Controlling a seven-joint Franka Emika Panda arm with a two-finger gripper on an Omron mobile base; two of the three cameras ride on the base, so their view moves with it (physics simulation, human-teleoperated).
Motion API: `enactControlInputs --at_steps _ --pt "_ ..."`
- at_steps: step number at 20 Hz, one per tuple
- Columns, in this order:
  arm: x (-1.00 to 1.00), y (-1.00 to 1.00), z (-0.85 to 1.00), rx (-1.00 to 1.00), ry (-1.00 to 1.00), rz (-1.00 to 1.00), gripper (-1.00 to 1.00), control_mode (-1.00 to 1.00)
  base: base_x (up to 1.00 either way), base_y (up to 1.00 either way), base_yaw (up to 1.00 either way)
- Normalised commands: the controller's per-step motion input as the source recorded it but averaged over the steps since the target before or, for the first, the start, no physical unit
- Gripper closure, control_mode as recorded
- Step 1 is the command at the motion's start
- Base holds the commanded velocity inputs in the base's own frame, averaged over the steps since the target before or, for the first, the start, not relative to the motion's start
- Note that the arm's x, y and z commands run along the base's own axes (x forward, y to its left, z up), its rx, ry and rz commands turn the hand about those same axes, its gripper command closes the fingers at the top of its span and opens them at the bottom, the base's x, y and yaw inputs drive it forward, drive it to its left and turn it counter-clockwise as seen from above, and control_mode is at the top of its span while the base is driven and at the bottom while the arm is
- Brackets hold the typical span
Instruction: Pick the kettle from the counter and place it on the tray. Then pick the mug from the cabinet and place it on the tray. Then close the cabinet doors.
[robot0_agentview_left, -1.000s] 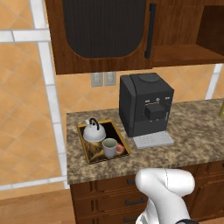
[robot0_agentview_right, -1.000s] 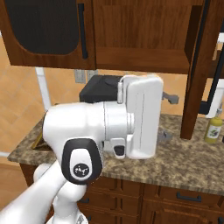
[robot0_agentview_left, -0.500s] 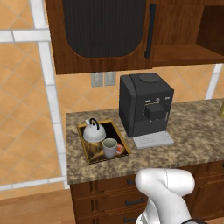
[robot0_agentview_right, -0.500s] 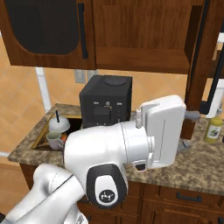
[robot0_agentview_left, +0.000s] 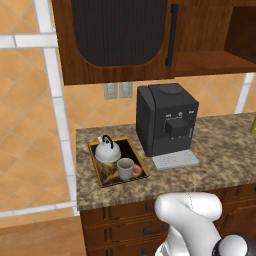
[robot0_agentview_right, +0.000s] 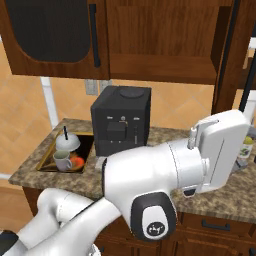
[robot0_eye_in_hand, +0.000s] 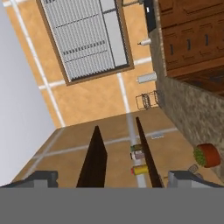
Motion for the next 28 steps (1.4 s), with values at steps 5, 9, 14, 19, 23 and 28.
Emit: enactControlInputs --at_steps 5,9,14,19,23,28 --pt "0.29 -0.13 -0.04 0.03 0.00 0.12 -1.00 -1.00 0.00 0.00 0.00" --pt "0.39 0.00 -0.07 0.01 0.00 0.18 -1.00 -1.00 0.00 0.00 0.00" --pt "0.42 0.11 -0.02 0.00 0.06 0.16 -1.00 -1.00 0.00 0.00 0.00" --pt "0.29 0.15 0.00 -0.04 0.12 0.12 -1.00 -1.00 0.00 0.00 0.00" --pt "0.28 0.35 -0.04 -0.06 0.12 0.15 -1.00 -1.00 0.00 0.00 0.00" --pt "0.44 0.41 -0.10 0.00 0.00 0.23 -1.00 -1.00 0.00 0.00 0.00"
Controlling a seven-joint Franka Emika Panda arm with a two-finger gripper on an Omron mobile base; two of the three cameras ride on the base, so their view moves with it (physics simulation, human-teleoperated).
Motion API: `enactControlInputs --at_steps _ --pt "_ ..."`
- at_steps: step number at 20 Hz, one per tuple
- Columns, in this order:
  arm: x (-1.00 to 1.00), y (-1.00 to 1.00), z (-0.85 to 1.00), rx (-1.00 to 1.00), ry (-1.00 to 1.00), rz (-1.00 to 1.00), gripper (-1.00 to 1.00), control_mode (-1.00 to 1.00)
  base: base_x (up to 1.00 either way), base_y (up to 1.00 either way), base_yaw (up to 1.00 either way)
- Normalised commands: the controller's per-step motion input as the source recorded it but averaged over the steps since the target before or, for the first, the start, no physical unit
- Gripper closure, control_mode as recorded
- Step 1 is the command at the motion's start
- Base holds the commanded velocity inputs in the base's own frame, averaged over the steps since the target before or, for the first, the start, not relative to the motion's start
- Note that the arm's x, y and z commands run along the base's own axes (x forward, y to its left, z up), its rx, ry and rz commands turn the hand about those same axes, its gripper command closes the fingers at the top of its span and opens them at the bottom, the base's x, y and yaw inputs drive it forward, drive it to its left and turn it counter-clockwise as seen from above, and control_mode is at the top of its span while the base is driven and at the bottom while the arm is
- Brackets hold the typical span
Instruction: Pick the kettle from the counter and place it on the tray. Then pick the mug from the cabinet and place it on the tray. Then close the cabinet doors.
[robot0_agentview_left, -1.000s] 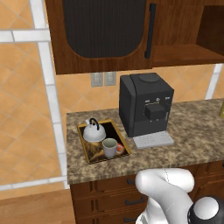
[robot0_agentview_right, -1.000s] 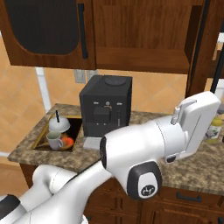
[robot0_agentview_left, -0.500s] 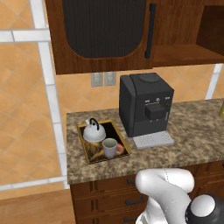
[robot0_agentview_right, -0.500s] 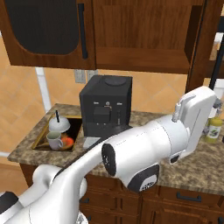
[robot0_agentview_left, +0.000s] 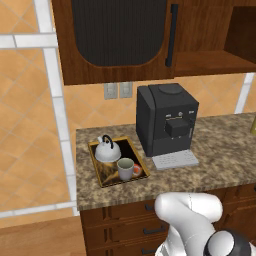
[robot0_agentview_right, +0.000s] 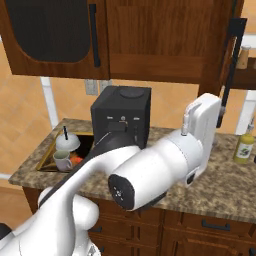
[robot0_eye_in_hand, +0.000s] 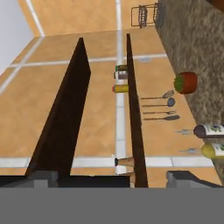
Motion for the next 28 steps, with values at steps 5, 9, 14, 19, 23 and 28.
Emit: enactControlInputs --at_steps 5,9,14,19,23,28 --pt "0.50 0.49 -0.12 0.00 0.00 0.26 -1.00 -1.00 0.00 0.00 0.00" --pt "0.54 0.55 -0.12 -0.03 0.00 0.26 -1.00 -1.00 0.00 0.00 0.00" --pt "0.71 0.57 -0.29 -0.09 0.06 0.25 -1.00 -1.00 0.00 0.00 0.00" --pt "0.84 0.59 -0.35 -0.12 0.00 0.22 -1.00 -1.00 0.00 0.00 0.00" --pt "0.88 0.60 -0.38 -0.12 0.02 0.19 -1.00 -1.00 0.00 0.00 0.00" --pt "0.93 0.57 -0.22 -0.01 0.00 0.19 -1.00 -1.00 0.00 0.00 0.00"
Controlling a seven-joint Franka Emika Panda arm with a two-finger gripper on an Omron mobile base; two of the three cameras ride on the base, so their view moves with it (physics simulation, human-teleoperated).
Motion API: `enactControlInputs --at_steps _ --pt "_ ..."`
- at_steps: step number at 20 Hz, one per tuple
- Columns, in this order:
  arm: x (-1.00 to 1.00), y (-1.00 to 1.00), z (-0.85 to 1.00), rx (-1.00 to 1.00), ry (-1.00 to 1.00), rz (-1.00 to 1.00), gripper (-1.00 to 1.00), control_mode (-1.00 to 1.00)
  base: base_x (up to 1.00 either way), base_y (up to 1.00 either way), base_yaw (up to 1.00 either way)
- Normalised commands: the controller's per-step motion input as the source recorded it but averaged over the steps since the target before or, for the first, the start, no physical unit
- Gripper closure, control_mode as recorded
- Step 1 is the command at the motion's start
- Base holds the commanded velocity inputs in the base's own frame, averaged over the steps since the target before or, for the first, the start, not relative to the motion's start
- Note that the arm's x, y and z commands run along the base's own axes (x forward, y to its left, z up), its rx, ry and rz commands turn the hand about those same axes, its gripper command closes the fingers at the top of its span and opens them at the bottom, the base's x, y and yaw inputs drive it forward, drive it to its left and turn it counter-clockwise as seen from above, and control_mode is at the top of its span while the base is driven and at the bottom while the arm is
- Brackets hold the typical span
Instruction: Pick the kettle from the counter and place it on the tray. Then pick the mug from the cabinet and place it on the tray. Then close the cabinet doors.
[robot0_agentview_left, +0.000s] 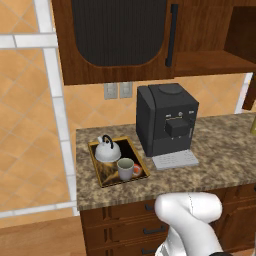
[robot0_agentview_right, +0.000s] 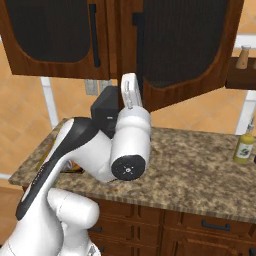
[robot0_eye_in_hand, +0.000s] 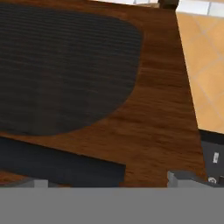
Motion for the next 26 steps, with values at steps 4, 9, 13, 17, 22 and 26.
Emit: enactControlInputs --at_steps 4,9,13,17,22,26 --pt "1.00 0.44 -0.14 0.00 0.00 0.16 -1.00 -1.00 0.00 0.00 0.00" --pt "1.00 0.23 -0.13 0.02 0.00 0.12 -1.00 -1.00 0.00 0.00 0.00" --pt "1.00 0.04 -0.08 0.06 0.00 0.03 -1.00 -1.00 0.00 0.00 0.00" --pt "1.00 0.05 -0.02 0.03 0.00 0.00 -1.00 -1.00 0.00 0.00 0.00" --pt "1.00 0.01 0.00 0.02 0.10 0.00 -1.00 -1.00 0.00 0.00 0.00" --pt "0.87 0.00 0.00 0.01 0.17 0.00 -1.00 -1.00 0.00 0.00 0.00"
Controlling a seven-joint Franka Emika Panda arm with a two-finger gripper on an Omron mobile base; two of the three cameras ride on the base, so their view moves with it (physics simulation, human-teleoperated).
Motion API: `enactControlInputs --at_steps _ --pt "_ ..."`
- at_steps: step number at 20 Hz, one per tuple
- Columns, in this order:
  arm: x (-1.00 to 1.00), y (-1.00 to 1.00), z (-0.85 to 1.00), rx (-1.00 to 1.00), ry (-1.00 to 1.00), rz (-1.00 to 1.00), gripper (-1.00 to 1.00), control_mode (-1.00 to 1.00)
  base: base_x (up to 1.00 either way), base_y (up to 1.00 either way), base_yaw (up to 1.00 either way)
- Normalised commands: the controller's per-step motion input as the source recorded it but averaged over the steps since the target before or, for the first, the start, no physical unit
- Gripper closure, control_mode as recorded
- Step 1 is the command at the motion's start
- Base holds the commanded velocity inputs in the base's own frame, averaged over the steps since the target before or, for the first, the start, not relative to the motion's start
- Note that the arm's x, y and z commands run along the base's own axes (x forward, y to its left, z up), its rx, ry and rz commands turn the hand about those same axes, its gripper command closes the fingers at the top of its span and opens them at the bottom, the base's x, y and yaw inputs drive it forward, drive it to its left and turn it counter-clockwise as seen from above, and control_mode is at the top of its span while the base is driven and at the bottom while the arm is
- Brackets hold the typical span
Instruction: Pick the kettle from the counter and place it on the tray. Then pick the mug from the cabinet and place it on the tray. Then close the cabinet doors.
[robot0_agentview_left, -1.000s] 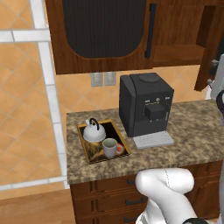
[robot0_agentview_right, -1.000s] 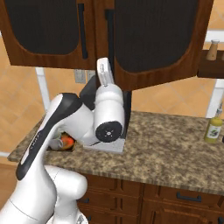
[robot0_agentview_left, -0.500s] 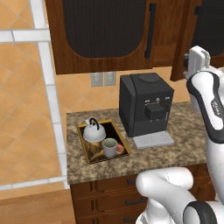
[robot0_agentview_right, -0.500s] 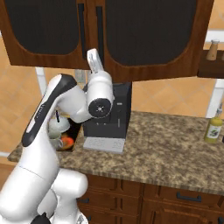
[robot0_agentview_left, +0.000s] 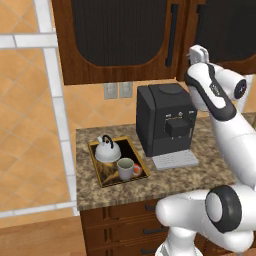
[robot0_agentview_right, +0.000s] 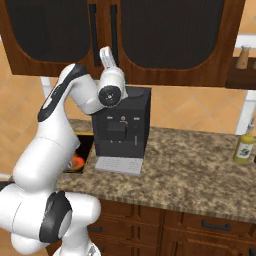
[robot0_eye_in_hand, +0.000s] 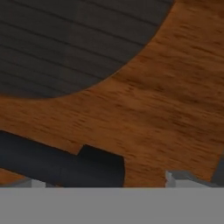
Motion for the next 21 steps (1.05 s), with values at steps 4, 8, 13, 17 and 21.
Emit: enactControlInputs --at_steps 4,8,13,17,21 --pt "0.52 0.00 0.00 0.00 0.13 0.00 -1.00 -1.00 0.00 0.00 0.00" --pt "0.51 0.00 -0.03 0.00 0.18 0.00 -1.00 -1.00 0.00 0.00 0.00" --pt "0.61 -0.05 -0.08 0.00 0.24 0.00 -1.00 -1.00 0.00 0.00 0.00" --pt "0.44 -0.06 -0.12 0.00 0.21 0.00 -1.00 -1.00 0.00 0.00 0.00" --pt "0.40 -0.03 -0.25 0.00 0.23 0.00 -1.00 -1.00 0.00 0.00 0.00"
